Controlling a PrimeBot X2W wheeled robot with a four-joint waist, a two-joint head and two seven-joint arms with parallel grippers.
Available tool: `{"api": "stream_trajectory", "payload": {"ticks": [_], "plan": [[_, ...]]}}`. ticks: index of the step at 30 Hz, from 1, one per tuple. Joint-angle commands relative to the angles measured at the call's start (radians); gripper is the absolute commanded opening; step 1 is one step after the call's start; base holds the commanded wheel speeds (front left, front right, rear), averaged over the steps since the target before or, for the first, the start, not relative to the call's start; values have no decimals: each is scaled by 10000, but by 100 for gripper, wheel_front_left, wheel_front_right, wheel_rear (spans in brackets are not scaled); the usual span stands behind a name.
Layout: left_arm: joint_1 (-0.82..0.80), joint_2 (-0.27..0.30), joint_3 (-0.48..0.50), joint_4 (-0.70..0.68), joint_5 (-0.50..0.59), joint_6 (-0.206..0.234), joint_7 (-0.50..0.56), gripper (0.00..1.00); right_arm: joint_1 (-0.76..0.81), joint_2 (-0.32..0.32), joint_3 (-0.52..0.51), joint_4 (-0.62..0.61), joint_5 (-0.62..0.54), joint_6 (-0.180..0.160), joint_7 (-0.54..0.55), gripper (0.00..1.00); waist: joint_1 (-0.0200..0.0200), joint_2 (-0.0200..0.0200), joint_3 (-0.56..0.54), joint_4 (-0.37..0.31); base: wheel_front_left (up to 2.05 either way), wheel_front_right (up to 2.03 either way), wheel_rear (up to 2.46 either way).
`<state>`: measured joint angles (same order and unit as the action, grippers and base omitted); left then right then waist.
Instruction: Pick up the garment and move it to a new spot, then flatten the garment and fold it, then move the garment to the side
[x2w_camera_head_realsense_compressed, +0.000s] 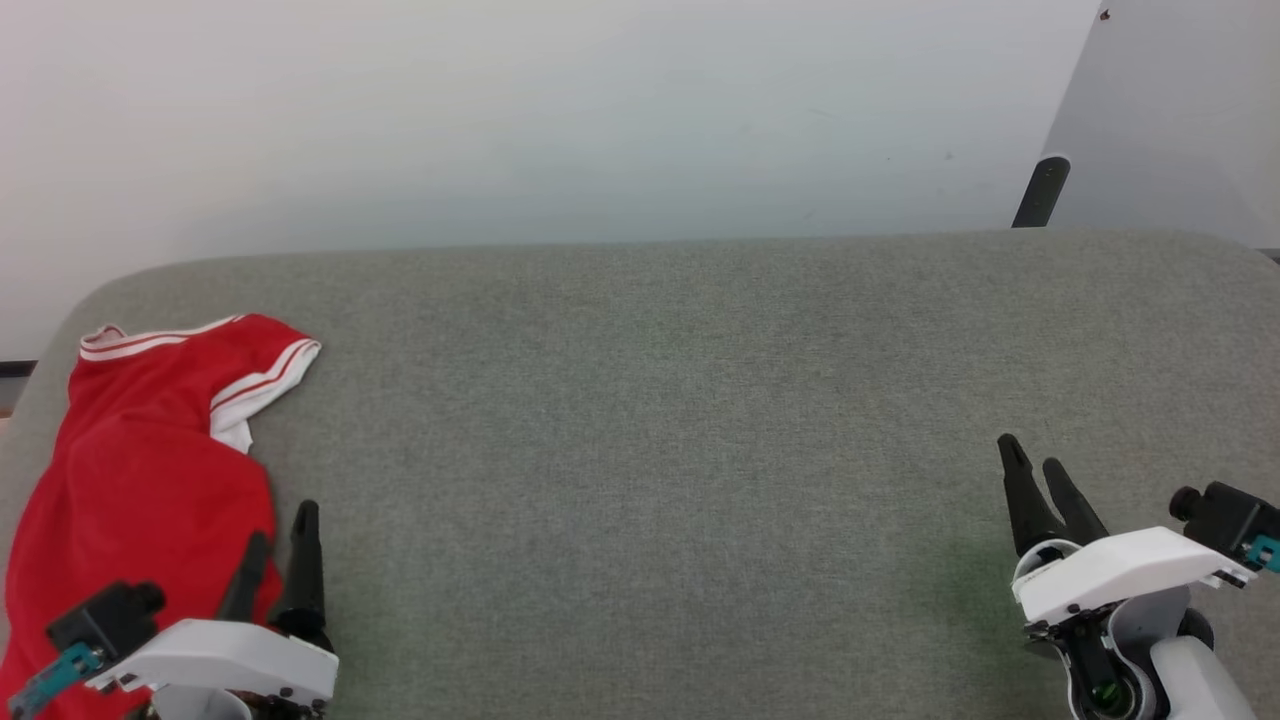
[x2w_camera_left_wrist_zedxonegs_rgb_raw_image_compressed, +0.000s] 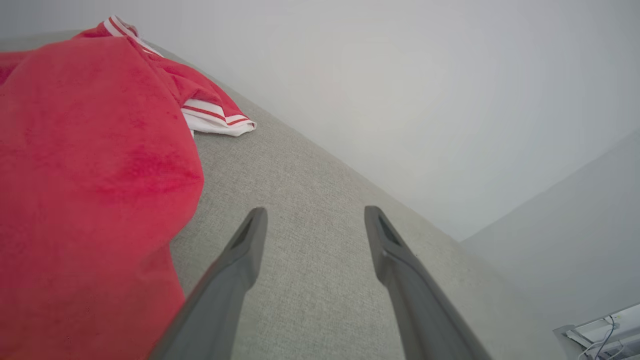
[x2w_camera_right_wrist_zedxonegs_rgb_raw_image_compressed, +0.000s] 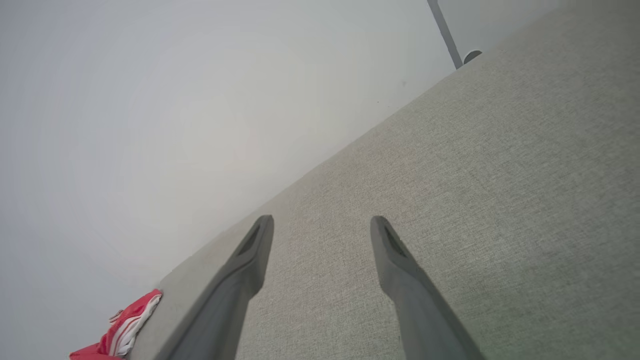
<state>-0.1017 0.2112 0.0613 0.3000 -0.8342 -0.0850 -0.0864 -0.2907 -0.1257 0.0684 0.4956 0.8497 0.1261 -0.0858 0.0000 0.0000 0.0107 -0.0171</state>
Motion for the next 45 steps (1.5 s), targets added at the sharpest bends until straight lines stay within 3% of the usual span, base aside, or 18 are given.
{"api": "stream_trajectory", "payload": {"ticks": [1, 27, 45], "plan": [[-213, 137, -3, -165, 480, -4, -121, 100, -325, -13, -11, -1, -502, 39, -128, 100, 0, 0, 5, -10, 0, 0, 0], [-176, 341, 182, 177, 3447, -224, -839, 100, -930, -41, 127, 526, -3626, 48, -845, 100, 0, 0, 26, -167, 0, 0, 0], [-141, 440, 178, 469, 4661, -347, -1222, 100, -1221, -155, 502, 747, -4618, 56, -1243, 100, 0, 0, 31, -281, 0, 0, 0]]}}
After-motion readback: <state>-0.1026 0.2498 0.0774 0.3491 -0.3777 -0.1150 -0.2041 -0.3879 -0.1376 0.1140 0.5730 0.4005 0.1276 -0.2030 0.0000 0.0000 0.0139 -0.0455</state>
